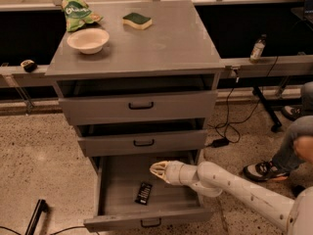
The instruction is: Pick rxbar chocolate from bottom drawer and place on counter
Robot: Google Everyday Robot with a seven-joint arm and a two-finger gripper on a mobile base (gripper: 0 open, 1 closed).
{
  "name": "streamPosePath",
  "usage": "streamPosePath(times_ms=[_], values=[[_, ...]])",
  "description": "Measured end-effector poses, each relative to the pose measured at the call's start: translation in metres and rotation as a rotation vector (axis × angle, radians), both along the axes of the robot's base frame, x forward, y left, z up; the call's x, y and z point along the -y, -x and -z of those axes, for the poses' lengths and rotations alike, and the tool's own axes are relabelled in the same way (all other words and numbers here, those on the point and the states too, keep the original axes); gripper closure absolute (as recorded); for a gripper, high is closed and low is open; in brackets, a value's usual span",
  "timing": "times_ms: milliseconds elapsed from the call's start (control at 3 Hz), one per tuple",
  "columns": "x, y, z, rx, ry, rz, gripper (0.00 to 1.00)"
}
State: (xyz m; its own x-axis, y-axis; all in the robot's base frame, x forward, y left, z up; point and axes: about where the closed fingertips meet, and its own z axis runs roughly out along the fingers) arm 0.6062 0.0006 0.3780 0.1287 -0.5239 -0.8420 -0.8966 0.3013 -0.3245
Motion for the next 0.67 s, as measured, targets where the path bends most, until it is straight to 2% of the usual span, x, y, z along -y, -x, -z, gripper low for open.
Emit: streamPosePath(times_ms=[333,667], values=[[0.014,-0.005,0.005,-0.072,0.028,0.06,0.84],[0.016,-0.009,0.029,-0.153,0.062,0.091,0.59]])
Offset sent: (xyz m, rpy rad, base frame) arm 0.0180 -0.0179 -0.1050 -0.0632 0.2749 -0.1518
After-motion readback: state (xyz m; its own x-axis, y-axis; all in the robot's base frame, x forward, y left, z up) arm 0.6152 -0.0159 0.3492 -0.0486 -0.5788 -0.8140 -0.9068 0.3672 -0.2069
